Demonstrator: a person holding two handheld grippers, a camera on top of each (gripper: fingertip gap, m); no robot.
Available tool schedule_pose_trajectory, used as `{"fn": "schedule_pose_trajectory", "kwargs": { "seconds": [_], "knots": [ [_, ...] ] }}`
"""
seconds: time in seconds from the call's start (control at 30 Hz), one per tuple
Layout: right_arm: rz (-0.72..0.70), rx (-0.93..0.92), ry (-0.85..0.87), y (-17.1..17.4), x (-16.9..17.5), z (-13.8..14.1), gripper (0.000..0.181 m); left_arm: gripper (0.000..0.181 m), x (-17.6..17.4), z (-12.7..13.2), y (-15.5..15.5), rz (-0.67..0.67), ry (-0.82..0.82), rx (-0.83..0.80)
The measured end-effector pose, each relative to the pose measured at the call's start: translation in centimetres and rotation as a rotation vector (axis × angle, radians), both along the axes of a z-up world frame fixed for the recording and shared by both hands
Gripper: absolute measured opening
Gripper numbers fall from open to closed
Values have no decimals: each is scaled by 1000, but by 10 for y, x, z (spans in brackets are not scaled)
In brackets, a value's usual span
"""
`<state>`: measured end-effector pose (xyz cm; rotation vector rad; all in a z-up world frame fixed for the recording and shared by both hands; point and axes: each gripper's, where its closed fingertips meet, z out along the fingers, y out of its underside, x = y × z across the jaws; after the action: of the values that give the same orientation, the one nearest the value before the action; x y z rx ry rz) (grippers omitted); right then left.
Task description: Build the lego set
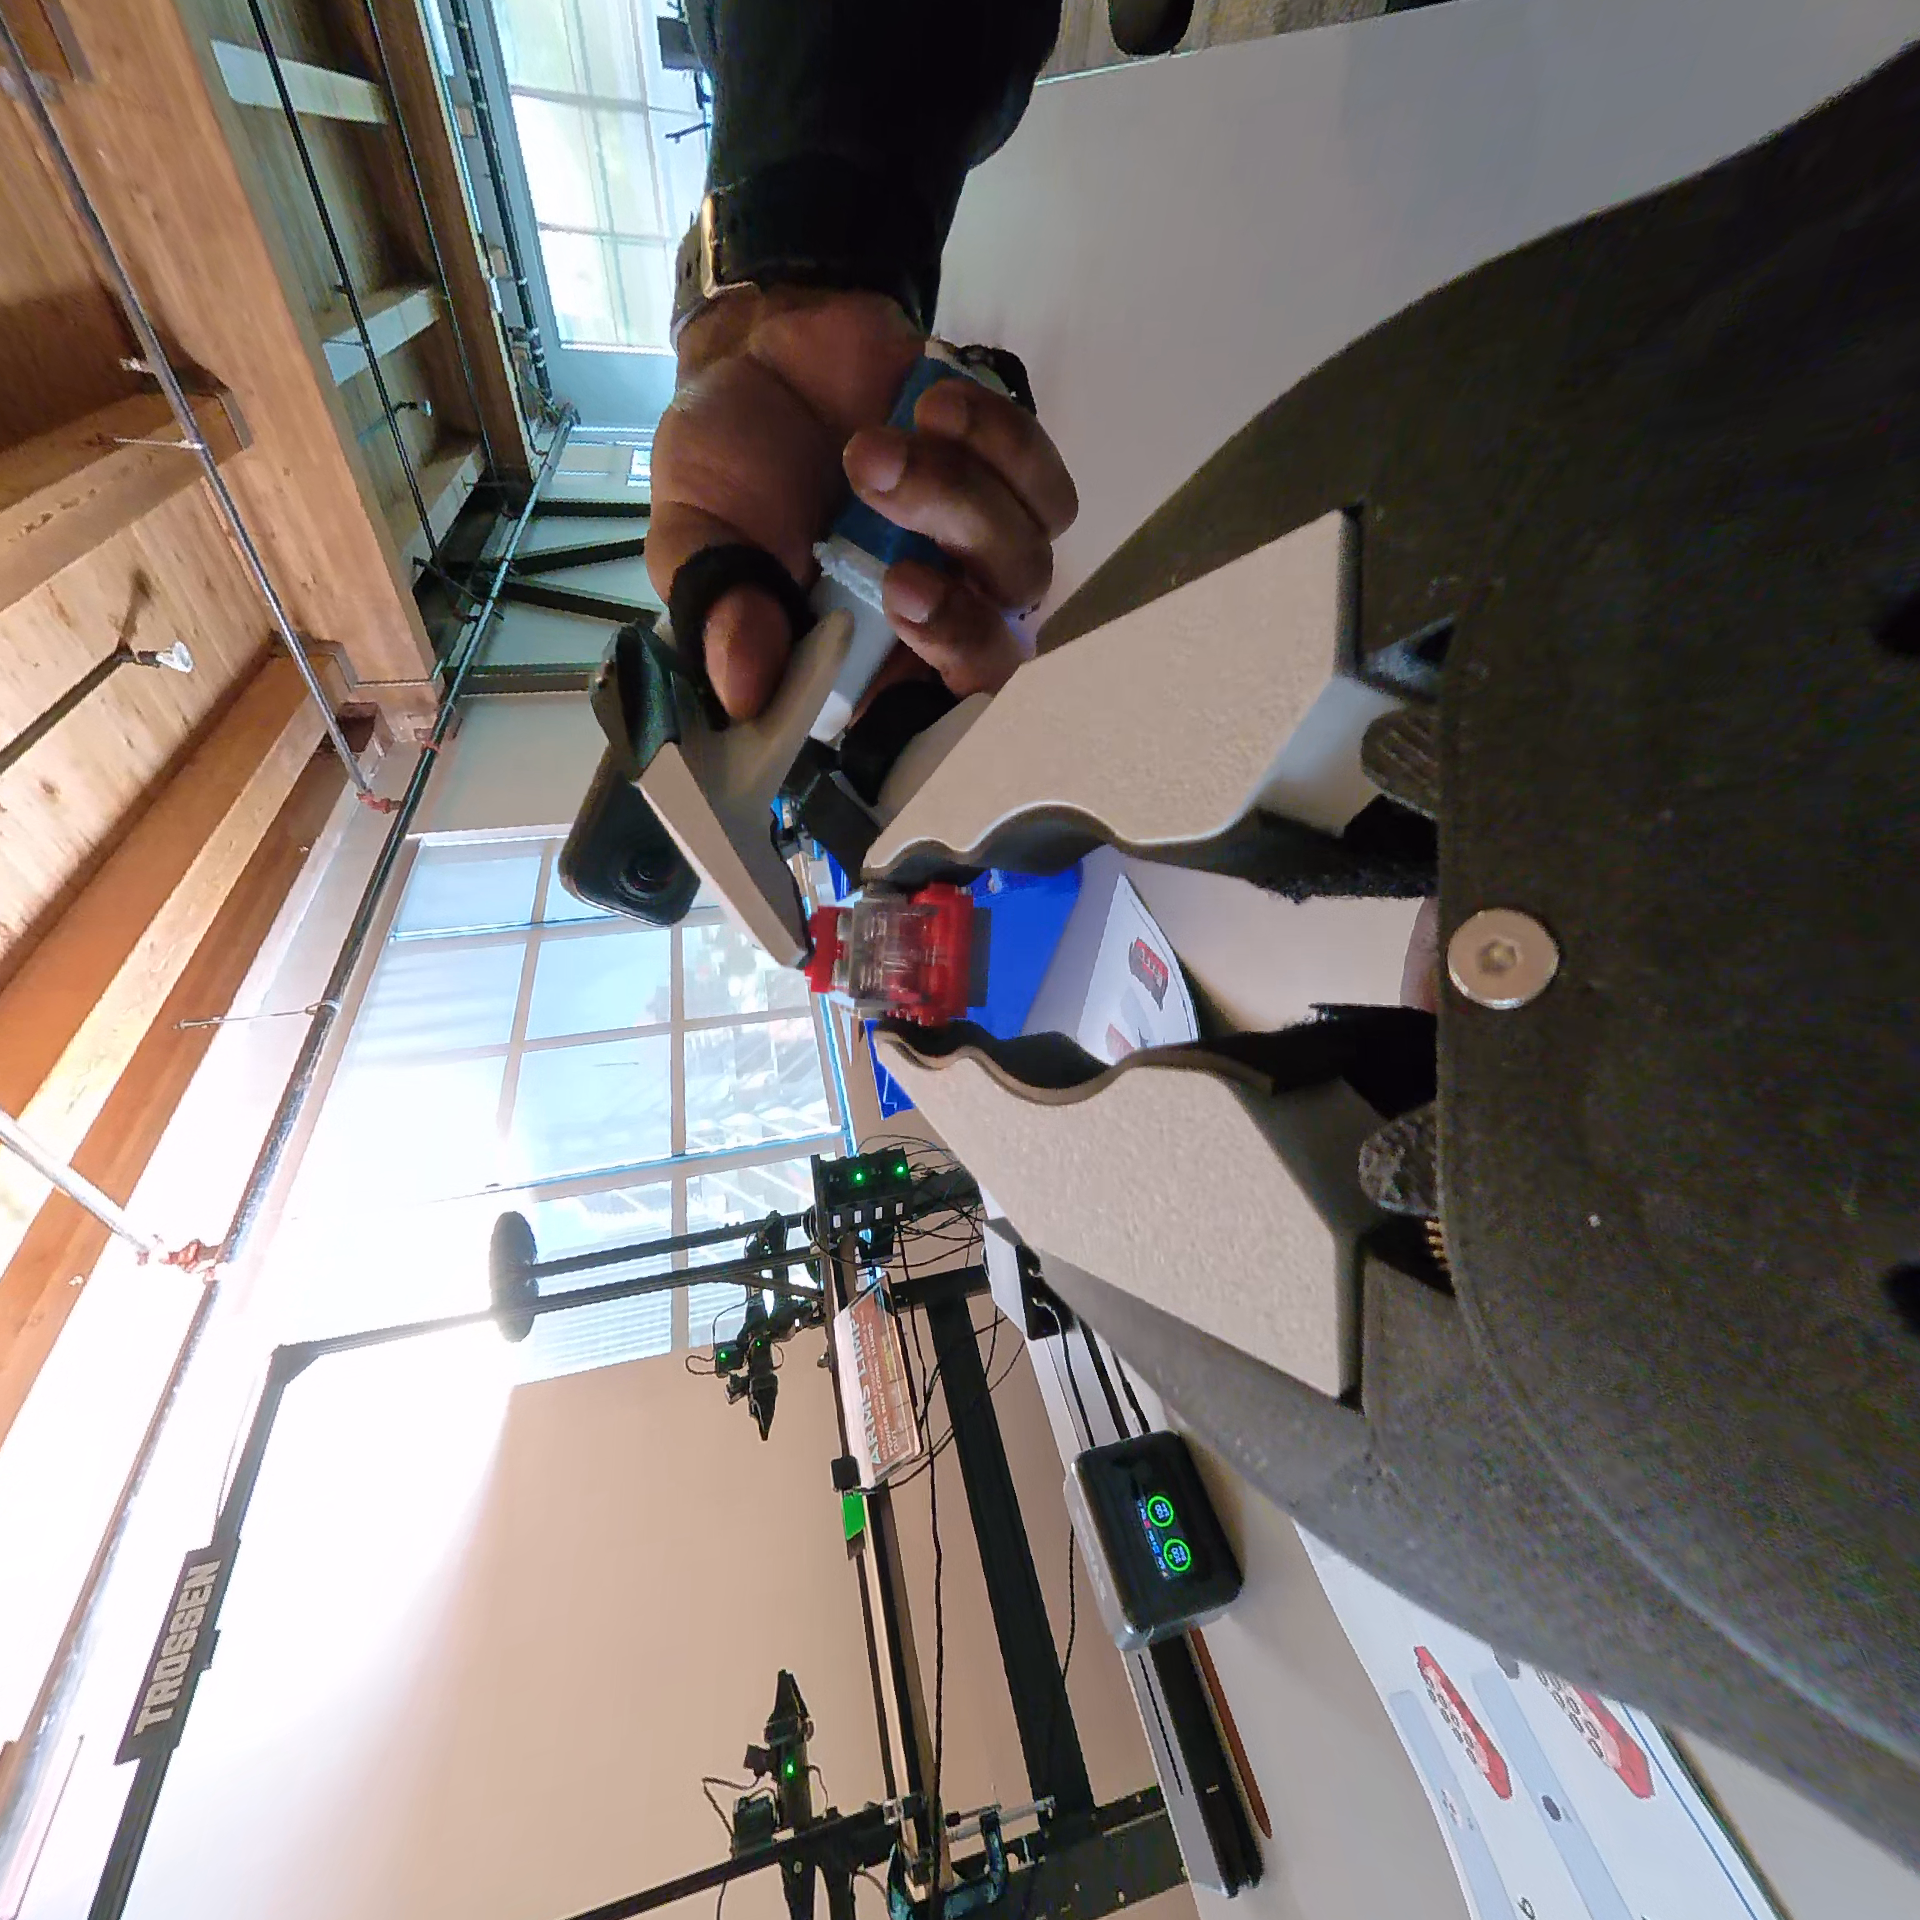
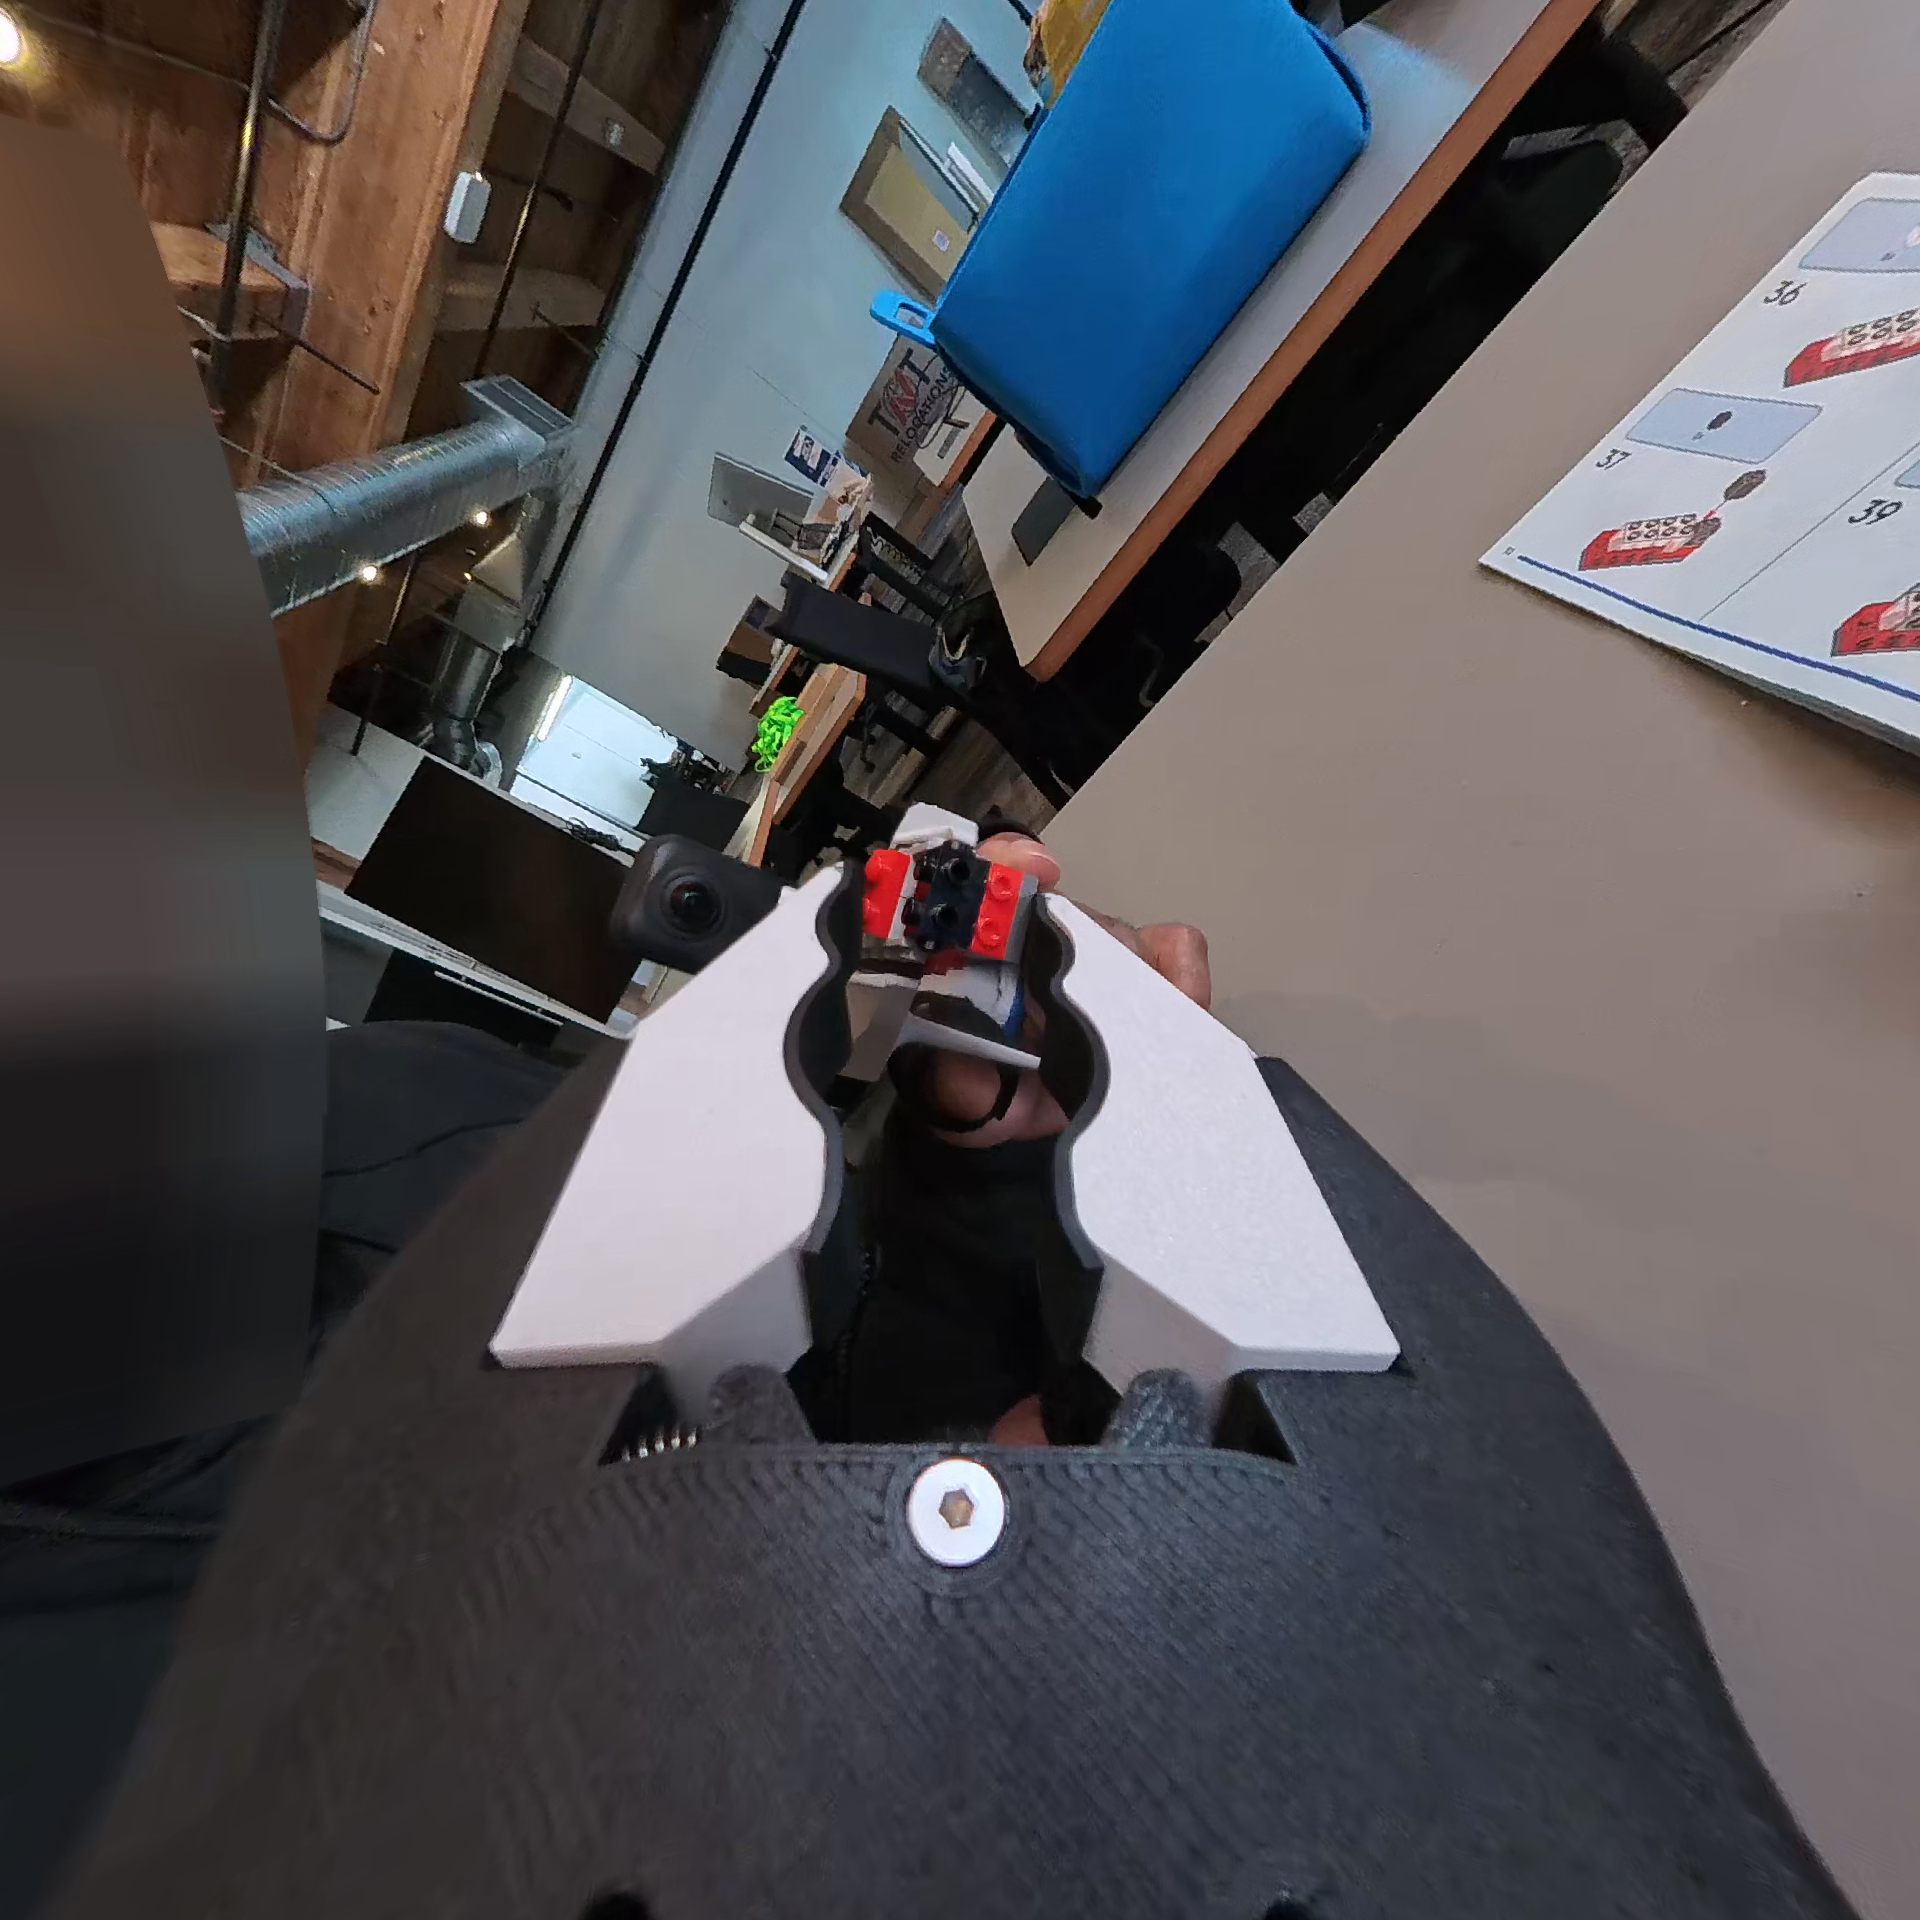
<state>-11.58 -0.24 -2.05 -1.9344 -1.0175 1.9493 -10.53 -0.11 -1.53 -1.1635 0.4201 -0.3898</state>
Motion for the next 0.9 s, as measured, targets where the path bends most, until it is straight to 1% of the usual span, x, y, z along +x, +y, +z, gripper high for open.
{"fn": "schedule_pose_trajectory", "kwargs": {
  "seconds": [0.3,0.4,0.57,0.9],
  "knots": [
    [4,23,-21,-3,2,-2,31,24,2,-1,-3,-41,0,-8],
    [27,23,-21,-6,4,-2,31,24,4,-1,-5,-63,7,-6],
    [68,4,9,-12,4,3,33,24,6,4,-13,-123,-30,14],
    [107,-31,16,-20,8,3,31,24,11,5,-20,-177,-20,26]
  ]
}}
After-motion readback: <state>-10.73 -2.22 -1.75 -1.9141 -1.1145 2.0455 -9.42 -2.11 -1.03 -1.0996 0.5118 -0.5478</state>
